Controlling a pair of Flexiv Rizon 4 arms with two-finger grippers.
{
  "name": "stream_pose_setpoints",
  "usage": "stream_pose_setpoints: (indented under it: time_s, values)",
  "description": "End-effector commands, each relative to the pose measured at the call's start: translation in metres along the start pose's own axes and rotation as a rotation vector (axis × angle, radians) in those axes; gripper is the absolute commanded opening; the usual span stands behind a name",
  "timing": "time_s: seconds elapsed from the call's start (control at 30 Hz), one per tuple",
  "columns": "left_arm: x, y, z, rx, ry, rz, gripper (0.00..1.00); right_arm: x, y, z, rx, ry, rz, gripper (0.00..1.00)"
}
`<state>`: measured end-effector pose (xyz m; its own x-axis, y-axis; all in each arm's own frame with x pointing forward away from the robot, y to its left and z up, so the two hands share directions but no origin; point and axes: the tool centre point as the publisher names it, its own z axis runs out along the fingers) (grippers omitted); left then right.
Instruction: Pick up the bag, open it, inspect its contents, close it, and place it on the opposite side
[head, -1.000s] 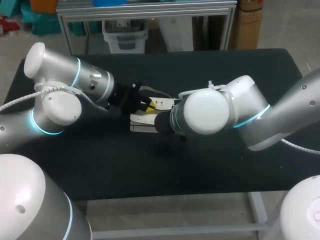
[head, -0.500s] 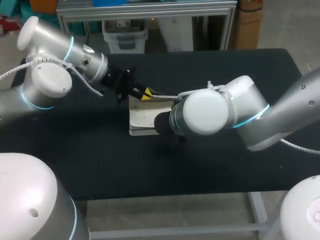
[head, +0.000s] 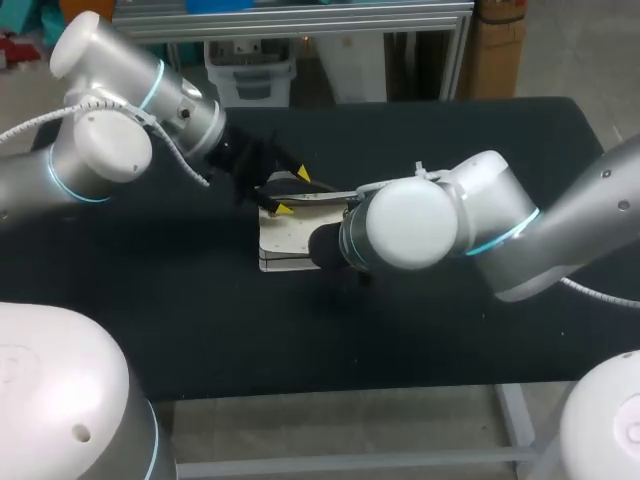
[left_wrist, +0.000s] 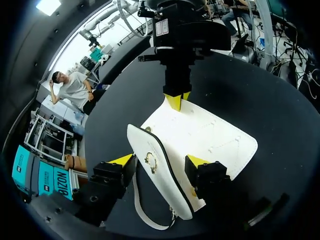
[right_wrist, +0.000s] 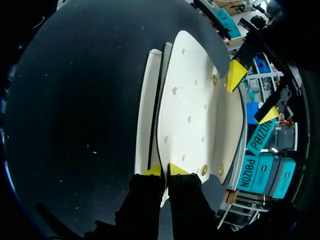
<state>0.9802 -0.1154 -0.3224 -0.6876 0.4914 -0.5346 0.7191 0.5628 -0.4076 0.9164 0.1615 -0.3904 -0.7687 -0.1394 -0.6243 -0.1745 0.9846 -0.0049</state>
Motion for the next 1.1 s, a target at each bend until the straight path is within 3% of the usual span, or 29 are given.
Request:
stream_pose_setpoints:
  time_s: [0.03, 0.13, 0.47, 0.73, 1.1]
  values:
    - [0.013, -0.008, -0.004, -0.027, -0.068, -0.004, 0.99, 0.003, 0.0, 0.004, 0.001, -0.003, 0.0, 0.0]
    - [0.016, -0.01, -0.006, -0.096, -0.069, -0.03, 0.93, 0.003, 0.0, 0.004, 0.001, -0.003, 0.0, 0.0]
    - [-0.002, 0.001, 0.015, -0.192, 0.041, -0.171, 0.66, 0.003, 0.0, 0.004, 0.001, -0.003, 0.0, 0.0]
    - [0.0, 0.018, 0.027, -0.194, 0.074, -0.211, 0.55, 0.003, 0.0, 0.004, 0.001, -0.003, 0.0, 0.0]
    - [-0.013, 0.036, 0.031, -0.213, 0.104, -0.255, 0.39, 0.003, 0.0, 0.004, 0.001, -0.003, 0.0, 0.0]
